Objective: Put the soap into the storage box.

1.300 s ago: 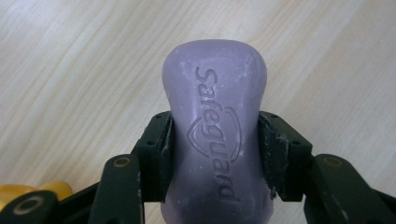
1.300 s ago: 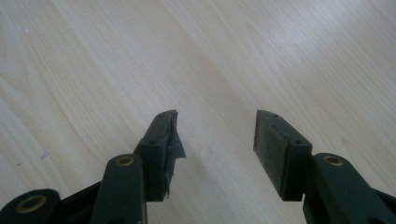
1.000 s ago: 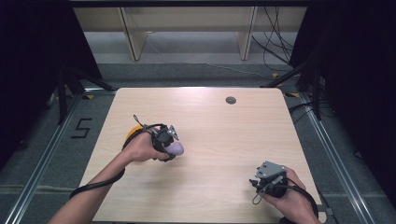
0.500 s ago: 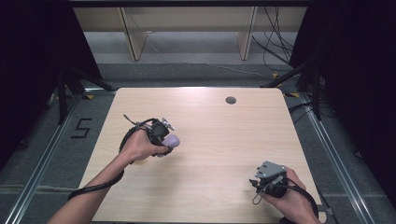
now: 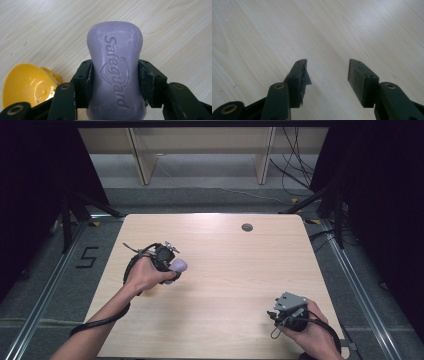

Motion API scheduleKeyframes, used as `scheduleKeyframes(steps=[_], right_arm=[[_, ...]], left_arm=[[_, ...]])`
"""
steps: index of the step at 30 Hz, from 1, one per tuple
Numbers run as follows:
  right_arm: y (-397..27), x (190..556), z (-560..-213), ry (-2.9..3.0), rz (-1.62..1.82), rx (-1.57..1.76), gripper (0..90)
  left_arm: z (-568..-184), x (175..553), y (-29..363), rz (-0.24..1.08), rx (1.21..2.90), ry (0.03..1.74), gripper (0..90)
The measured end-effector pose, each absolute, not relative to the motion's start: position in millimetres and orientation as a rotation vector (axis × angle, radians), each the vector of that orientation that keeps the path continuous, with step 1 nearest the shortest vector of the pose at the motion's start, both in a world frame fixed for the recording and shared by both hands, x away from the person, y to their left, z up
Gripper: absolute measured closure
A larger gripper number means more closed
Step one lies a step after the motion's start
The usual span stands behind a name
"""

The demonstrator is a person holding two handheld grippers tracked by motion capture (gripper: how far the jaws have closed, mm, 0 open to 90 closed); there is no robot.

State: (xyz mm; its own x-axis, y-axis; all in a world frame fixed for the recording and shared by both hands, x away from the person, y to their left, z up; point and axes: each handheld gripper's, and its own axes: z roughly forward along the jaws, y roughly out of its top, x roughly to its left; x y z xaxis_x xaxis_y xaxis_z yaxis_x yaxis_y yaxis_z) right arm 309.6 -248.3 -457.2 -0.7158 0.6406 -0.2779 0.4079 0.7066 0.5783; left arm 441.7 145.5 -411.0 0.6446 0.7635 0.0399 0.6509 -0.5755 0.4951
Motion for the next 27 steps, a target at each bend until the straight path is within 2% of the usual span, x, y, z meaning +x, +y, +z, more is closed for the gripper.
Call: scheduleKeyframes(steps=[27], right_arm=[[-248.2, 309.2, -457.4, 2.448, 0.69, 0.826, 49.9]], left_arm=[[-407.1, 449.5, 170.8, 0.374, 2.368, 1.32, 48.2]])
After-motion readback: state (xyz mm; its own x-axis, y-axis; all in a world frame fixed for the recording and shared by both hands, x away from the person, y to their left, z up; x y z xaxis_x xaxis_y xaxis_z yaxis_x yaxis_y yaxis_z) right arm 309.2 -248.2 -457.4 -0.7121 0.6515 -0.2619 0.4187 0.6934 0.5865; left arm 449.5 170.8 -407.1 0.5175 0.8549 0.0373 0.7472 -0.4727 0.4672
